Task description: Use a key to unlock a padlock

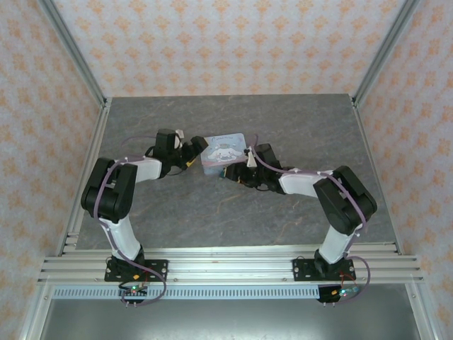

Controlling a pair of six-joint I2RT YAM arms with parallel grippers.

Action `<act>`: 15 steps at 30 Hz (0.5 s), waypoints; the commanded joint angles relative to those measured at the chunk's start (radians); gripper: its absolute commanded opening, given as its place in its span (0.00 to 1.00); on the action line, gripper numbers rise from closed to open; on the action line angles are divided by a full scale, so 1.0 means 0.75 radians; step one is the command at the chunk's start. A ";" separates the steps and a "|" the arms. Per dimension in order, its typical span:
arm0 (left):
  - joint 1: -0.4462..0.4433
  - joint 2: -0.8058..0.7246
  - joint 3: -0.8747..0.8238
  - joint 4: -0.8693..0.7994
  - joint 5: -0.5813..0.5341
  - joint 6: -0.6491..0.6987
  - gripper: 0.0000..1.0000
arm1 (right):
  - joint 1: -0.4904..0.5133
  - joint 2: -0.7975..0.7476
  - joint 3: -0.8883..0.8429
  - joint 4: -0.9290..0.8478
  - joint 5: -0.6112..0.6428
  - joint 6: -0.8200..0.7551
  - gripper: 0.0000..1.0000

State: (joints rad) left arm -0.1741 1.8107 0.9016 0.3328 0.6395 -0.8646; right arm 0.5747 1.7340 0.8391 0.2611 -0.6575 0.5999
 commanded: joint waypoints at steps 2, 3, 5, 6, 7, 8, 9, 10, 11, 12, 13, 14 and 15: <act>-0.002 -0.145 -0.070 0.004 0.001 -0.027 0.95 | 0.001 0.057 -0.037 0.075 0.063 -0.003 0.51; -0.006 -0.173 -0.091 0.001 -0.001 -0.034 0.95 | 0.001 0.078 -0.034 0.104 0.062 0.007 0.51; -0.014 -0.234 -0.121 -0.035 -0.015 -0.031 0.95 | 0.003 0.118 -0.038 0.166 0.065 0.030 0.51; -0.021 -0.270 -0.140 -0.055 -0.023 -0.023 0.95 | 0.003 0.133 -0.041 0.204 0.068 0.043 0.51; -0.030 -0.302 -0.157 -0.069 -0.032 -0.021 0.95 | 0.004 0.151 -0.040 0.237 0.070 0.055 0.50; -0.035 -0.327 -0.173 -0.075 -0.037 -0.021 0.95 | 0.003 0.165 -0.039 0.257 0.075 0.067 0.50; -0.041 -0.355 -0.196 -0.076 -0.047 -0.029 0.95 | 0.004 0.183 -0.037 0.285 0.079 0.079 0.50; -0.050 -0.382 -0.217 -0.076 -0.058 -0.034 0.95 | 0.003 0.202 -0.037 0.318 0.082 0.094 0.50; -0.057 -0.401 -0.232 -0.074 -0.065 -0.041 0.95 | 0.004 0.216 -0.035 0.344 0.085 0.108 0.50; -0.066 -0.422 -0.254 -0.069 -0.076 -0.052 0.95 | 0.005 0.236 -0.031 0.372 0.087 0.126 0.50; -0.077 -0.442 -0.275 -0.059 -0.086 -0.063 0.95 | 0.007 0.257 -0.025 0.399 0.088 0.142 0.50; -0.087 -0.457 -0.292 -0.052 -0.093 -0.073 0.95 | 0.009 0.273 -0.023 0.423 0.086 0.159 0.50; -0.095 -0.472 -0.310 -0.048 -0.101 -0.081 0.95 | 0.012 0.289 -0.015 0.440 0.084 0.173 0.50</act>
State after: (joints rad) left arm -0.2298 1.4868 0.7044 0.3054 0.6022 -0.8978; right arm 0.5724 1.8755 0.8211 0.4976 -0.6273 0.6933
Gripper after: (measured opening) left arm 0.952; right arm 0.503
